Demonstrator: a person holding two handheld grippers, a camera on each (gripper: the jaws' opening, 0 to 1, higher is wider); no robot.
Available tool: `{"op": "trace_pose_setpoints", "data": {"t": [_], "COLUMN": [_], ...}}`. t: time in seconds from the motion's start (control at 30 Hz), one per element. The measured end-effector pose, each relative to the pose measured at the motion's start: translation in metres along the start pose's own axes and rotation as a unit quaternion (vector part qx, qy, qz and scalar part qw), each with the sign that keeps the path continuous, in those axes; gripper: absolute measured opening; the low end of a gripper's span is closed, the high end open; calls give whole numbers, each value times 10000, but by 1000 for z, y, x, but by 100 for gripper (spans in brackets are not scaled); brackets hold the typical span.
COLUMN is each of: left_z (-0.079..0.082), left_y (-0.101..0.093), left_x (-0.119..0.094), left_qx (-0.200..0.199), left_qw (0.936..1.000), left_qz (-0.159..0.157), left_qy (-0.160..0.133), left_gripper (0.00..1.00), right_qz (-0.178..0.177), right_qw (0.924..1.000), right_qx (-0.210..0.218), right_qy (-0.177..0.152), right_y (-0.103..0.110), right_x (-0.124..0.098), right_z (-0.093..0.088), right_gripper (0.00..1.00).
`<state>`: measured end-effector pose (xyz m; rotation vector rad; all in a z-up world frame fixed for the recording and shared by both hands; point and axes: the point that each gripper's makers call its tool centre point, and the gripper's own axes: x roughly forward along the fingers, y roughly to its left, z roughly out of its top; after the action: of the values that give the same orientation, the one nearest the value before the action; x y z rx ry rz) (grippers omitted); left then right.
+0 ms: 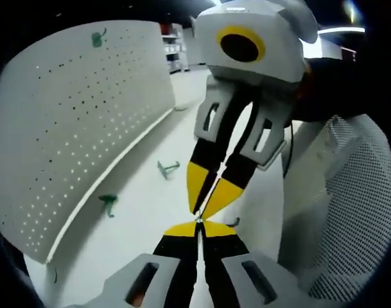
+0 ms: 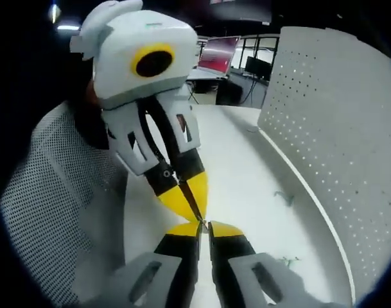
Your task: Insert the hook assembly into the mounting plate slot until the hook locks in place.
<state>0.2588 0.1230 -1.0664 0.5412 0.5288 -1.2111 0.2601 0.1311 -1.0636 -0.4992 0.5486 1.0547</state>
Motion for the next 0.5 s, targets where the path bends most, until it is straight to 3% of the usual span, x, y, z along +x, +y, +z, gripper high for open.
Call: {"op": "trace_pose_setpoints", "data": {"t": [0.13,0.27,0.5], "left_z": [2,5,4], "left_y": [6,22,53], "left_x": [-2,-9,-25], "left_qx": [-259,-663,-1679], "left_qw": [9996,9966,9793], "left_qz": [83,397,851], "left_qy": [-99,-301,-739], "left_gripper": [1,1,1], "right_qz": [-121,-359,-712], "right_qw": [9999,9988,9940], "right_qx": [66,161,416], "right_qy": [-83,-284,-713], "right_y": [-5,-15,-30], "right_x": [-2,-7,-17], "right_z": [3,10,25], "right_gripper": [3,4,4]}}
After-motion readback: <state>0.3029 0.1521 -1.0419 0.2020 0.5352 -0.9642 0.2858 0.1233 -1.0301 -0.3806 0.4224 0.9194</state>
